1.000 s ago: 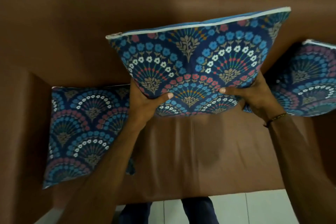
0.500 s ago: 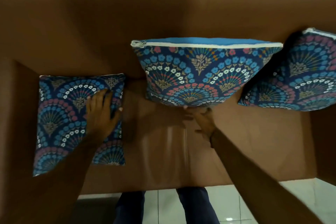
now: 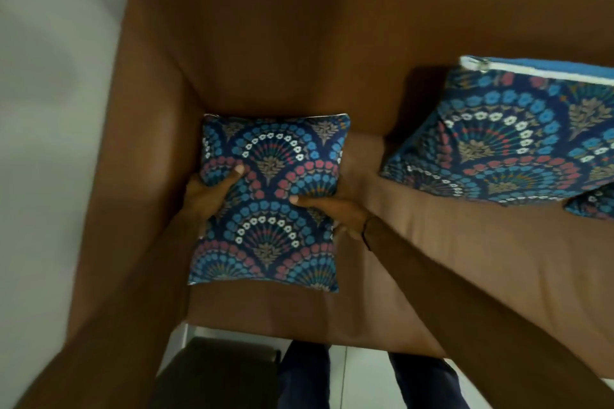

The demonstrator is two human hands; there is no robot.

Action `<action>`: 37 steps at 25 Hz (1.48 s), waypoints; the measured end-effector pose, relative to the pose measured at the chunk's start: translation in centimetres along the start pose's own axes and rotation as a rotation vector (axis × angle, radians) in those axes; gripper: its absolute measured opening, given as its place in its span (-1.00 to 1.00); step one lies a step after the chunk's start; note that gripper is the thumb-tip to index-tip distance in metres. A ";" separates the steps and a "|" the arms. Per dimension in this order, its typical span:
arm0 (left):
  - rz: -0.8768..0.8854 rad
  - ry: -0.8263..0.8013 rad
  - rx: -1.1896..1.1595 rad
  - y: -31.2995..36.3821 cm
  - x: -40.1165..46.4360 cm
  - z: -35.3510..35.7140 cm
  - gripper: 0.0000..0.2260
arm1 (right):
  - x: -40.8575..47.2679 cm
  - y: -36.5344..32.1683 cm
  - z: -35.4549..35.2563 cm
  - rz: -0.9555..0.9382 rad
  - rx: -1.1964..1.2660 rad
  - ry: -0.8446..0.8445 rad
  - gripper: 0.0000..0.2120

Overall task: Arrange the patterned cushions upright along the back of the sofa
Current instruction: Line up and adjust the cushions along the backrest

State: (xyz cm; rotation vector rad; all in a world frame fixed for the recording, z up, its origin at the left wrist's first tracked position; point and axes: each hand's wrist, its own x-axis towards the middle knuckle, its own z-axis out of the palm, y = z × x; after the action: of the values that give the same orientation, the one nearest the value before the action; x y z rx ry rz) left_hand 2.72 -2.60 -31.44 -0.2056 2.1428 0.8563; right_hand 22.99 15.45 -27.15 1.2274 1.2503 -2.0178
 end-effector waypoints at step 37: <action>0.864 -0.288 0.016 11.9 -14.6 31.4 0.03 | -14.4 9.7 -33.5 -0.575 0.040 0.956 0.03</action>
State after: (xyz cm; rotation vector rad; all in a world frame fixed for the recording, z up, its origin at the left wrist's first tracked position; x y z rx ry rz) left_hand 27.14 24.53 -28.77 0.8619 1.9337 1.2413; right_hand 52.28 39.25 -25.42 2.1730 2.1992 -1.8065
